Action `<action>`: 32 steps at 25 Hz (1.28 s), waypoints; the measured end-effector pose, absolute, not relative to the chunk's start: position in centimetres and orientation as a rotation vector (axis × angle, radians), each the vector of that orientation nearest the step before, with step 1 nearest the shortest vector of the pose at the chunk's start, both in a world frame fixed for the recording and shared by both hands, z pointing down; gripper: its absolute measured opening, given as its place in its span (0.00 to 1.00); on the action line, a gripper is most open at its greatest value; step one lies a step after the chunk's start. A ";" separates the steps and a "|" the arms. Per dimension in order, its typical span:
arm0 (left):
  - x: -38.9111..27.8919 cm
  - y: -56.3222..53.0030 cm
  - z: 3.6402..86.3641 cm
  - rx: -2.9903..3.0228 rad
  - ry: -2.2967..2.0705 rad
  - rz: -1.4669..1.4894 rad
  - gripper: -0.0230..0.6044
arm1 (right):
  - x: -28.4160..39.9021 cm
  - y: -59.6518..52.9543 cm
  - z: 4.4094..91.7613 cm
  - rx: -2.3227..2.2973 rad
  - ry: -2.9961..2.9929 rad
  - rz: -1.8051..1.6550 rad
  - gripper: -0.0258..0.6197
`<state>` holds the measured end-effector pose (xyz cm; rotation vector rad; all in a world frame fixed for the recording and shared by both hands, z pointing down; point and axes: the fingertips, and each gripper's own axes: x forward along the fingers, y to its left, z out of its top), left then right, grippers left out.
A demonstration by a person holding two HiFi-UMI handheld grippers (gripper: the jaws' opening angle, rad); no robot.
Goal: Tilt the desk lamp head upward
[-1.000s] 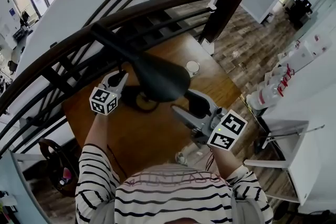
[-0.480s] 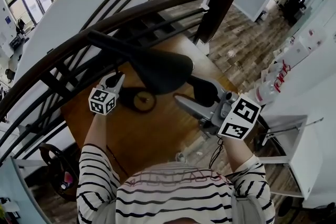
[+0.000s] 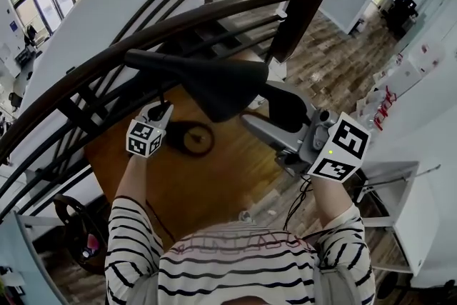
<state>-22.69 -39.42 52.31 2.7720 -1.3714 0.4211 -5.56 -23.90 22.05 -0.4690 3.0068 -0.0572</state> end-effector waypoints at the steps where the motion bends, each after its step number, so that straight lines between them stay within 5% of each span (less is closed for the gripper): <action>1: -22.7 -39.4 52.4 2.774 -1.364 0.441 0.07 | -5.8 -24.0 21.6 -0.463 3.007 -0.039 0.41; 32: -22.8 -39.5 53.9 2.667 -1.391 0.520 0.10 | -6.5 -24.2 18.9 -0.467 2.949 0.068 0.45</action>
